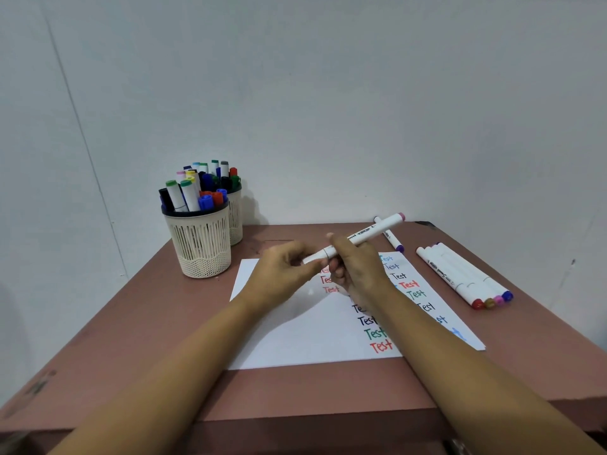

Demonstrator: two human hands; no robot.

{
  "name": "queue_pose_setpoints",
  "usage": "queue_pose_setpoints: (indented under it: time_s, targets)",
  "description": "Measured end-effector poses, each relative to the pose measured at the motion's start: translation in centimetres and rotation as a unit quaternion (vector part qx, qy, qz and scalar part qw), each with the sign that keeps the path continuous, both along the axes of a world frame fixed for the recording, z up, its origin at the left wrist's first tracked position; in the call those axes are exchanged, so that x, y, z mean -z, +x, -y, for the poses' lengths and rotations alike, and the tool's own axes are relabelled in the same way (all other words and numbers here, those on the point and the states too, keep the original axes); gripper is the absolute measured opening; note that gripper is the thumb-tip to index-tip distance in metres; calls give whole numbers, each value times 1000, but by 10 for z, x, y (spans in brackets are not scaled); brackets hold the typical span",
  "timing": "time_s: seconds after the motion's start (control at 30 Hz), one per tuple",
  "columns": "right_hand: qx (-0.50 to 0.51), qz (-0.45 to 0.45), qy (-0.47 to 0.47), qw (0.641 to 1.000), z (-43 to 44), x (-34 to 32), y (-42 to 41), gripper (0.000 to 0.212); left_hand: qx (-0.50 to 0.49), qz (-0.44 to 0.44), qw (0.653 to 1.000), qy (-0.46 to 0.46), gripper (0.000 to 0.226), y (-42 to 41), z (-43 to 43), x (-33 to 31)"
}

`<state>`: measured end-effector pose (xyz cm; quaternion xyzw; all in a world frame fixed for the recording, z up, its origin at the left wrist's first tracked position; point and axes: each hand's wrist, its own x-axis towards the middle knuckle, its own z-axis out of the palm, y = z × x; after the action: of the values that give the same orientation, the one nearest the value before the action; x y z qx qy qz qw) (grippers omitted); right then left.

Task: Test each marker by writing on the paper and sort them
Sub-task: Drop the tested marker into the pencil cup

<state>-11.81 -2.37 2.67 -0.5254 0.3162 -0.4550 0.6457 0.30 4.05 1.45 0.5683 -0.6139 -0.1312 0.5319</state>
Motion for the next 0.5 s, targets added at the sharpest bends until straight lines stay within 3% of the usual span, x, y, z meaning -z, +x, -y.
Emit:
queue_pose_setpoints:
  time_s: [0.17,0.3,0.33,0.4,0.5]
  targets:
    - [-50,46,84,994,-1,-9,-7,47,20,-175,984,2,11,2,-5,-12]
    - [41,123,135,982,7,-11,-16,44,23,-329,943,-33,13,8,-11,-24]
    - [85,100,107,986,10,-10,-17,40,24,-364,930,-47,13,10,-12,-27]
    - [175,-30,-23,984,11,-6,-18,28,14,-379,923,-64,9,18,-12,-31]
    - [181,-262,-265,910,11,12,-14,23,-40,-284,957,-53,5,28,-15,-40]
